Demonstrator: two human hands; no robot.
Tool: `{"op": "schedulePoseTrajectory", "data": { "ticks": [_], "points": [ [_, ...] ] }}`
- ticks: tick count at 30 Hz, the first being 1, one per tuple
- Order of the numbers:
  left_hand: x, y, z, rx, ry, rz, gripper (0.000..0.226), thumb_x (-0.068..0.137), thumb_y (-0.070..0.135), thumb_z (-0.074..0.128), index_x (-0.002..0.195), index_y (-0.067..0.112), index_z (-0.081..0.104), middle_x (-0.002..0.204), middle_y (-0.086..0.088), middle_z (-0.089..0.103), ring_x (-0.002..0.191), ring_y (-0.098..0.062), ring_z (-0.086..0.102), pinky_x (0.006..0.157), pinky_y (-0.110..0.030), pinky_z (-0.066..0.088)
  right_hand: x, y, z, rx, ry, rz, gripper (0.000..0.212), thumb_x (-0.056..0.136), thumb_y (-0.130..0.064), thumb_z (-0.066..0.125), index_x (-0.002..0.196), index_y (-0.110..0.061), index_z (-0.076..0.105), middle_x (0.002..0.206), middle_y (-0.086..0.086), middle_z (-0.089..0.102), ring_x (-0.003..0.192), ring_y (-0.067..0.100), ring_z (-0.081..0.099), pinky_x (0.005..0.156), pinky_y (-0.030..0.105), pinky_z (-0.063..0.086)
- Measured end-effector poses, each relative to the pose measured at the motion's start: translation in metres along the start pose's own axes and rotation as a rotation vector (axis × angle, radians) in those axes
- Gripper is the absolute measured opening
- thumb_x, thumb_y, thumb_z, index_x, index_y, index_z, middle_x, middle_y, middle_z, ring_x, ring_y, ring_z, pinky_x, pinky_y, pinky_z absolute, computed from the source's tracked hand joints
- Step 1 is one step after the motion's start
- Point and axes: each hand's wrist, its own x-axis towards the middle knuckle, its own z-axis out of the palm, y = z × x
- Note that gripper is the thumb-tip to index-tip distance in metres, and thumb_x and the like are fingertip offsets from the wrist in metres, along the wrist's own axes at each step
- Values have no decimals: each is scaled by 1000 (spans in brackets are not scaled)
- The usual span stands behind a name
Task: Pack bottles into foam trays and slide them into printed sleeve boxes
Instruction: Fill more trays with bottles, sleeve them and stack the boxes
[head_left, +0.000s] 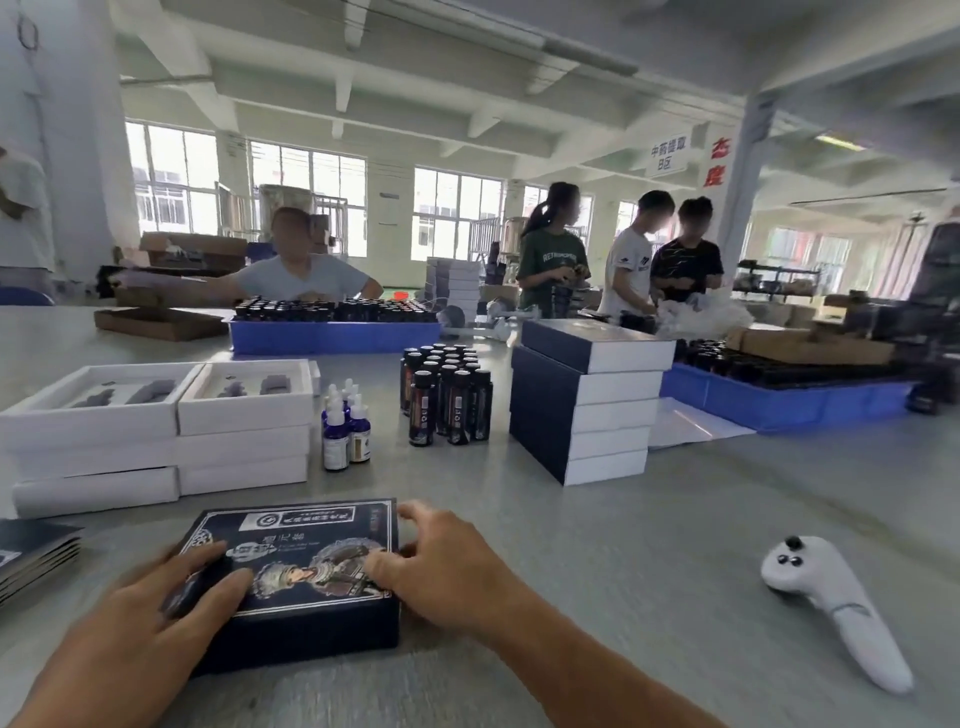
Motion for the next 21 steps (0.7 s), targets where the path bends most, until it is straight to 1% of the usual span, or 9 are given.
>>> {"op": "schedulePoseTrajectory", "data": {
  "ticks": [3, 7, 10, 11, 13, 15, 16, 19, 21],
  "points": [
    [13, -21, 17, -51, 34, 37, 52, 46, 100, 41, 92, 77, 52, 137, -4, 55, 124, -31, 51, 104, -52, 40, -1, 3, -7, 85, 17, 120, 37, 90, -48, 65, 109, -17, 65, 107, 0, 70, 88, 11, 65, 64, 22, 49],
    [30, -34, 33, -113, -7, 101, 59, 46, 100, 43, 97, 72, 55, 135, -2, 55, 128, -27, 48, 108, -50, 36, -5, 6, -18, 152, 47, 134, 39, 86, -47, 69, 108, -15, 72, 103, -4, 73, 86, 5, 66, 64, 19, 48],
    [37, -16, 39, -118, -2, 96, 53, 47, 92, 51, 94, 70, 58, 130, 0, 58, 122, -26, 52, 105, -50, 39, -7, 10, -31, 247, 71, 141, 28, 85, -43, 72, 102, -21, 69, 91, -10, 68, 80, 1, 64, 61, 16, 49],
    [37, -10, 41, -106, -4, 95, 51, 47, 89, 53, 94, 69, 59, 128, 1, 59, 117, -26, 55, 102, -50, 42, -8, 11, -36, 327, 51, 159, 26, 85, -40, 73, 102, -23, 65, 92, -9, 68, 82, 4, 67, 61, 17, 53],
    [40, -1, 47, -107, -9, 90, 52, 47, 88, 55, 94, 68, 60, 123, 2, 61, 111, -25, 57, 98, -50, 46, -8, 16, -46, 488, 6, 191, 39, 81, -37, 78, 111, -22, 58, 101, 2, 72, 89, 15, 73, 71, 28, 61],
    [44, 0, 53, -120, -19, 93, 59, 49, 93, 53, 101, 66, 61, 119, 10, 61, 109, -20, 58, 96, -49, 48, -7, 22, -55, 518, 8, 188, 51, 77, -37, 81, 119, -29, 53, 108, 10, 73, 94, 24, 74, 81, 40, 62],
    [46, -4, 56, -111, -21, 100, 61, 52, 94, 52, 104, 65, 60, 118, 16, 61, 108, -16, 59, 96, -48, 49, -6, 25, -58, 504, 3, 175, 56, 76, -37, 81, 124, -35, 51, 109, 12, 72, 93, 24, 74, 80, 41, 62],
    [48, -22, 64, -161, -31, 67, 56, 64, 89, 52, 111, 60, 61, 115, 28, 63, 107, -7, 60, 96, -45, 49, -9, 24, -67, 495, -93, 147, 66, 78, -33, 79, 133, -52, 47, 112, 12, 69, 78, 17, 72, 65, 32, 61],
    [62, -32, 68, -323, 10, -42, 50, 79, 79, 50, 116, 49, 63, 115, 23, 65, 106, -12, 63, 98, -48, 47, -13, 17, -75, 501, -104, 125, 49, 80, -28, 74, 123, -47, 61, 113, 11, 65, 80, 18, 69, 62, 29, 58]
  ]
}}
